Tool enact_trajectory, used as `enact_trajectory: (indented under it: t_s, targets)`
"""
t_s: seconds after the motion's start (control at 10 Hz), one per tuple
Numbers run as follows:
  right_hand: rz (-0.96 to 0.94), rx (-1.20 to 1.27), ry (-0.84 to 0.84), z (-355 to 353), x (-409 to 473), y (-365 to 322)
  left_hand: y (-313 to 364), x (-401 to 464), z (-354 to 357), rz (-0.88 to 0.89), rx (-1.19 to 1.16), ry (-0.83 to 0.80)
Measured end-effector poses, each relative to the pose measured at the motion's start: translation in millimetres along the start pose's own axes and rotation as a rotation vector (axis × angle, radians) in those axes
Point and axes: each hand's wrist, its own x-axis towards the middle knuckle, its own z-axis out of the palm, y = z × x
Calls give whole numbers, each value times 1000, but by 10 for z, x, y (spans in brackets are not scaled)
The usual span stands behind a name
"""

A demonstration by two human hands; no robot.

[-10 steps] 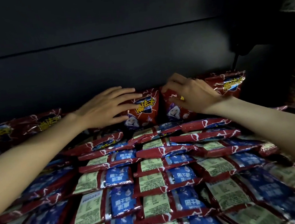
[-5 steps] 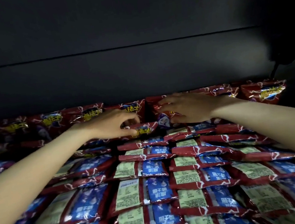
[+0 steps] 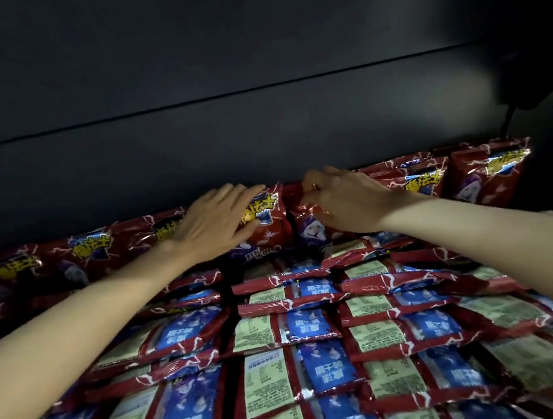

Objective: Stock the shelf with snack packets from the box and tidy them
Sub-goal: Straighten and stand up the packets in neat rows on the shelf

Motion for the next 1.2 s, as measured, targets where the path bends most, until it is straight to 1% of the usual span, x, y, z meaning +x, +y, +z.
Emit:
enact_trajectory:
  t_s: [0.1, 0.3, 0.4, 0.5, 0.6, 0.7, 0.8, 0.9, 1.0, 1.1, 1.2]
  targets:
    - [25, 176, -41, -63, -26, -247, -61, -9, 58, 79, 56, 16]
    - [-203, 414, -313, -19, 10, -648, -81, 1, 47, 125, 31, 68]
    - [-214, 385, -351, 48, 5, -774, -87, -13, 47, 146, -11, 69]
    - [-227, 387, -340, -6, -93, -856, -71, -41, 36, 168, -25, 89]
    - [-279, 412, -352, -68, -169, -843, -90, -41, 56, 163, -38, 53]
    - [-297, 404, -348, -142, -232, -871, -107, -37, 137, 197, -1, -57]
    - [-292, 463, -333, -217, -244, -846, -129, -49, 237, 251, 110, -88]
    - [-180, 549, -330, -262, -188, -658, -139, -44, 240, 202, 220, -64]
    - [-73, 470, -211, -170, -142, -359, -134, -46, 222, 131, 130, -56]
    - [23, 313, -106, -48, -140, -62, -98, -47, 262, 172, 58, -39]
    - [71, 164, -33, 21, -104, 86, -96, -56, 309, 185, -34, -45]
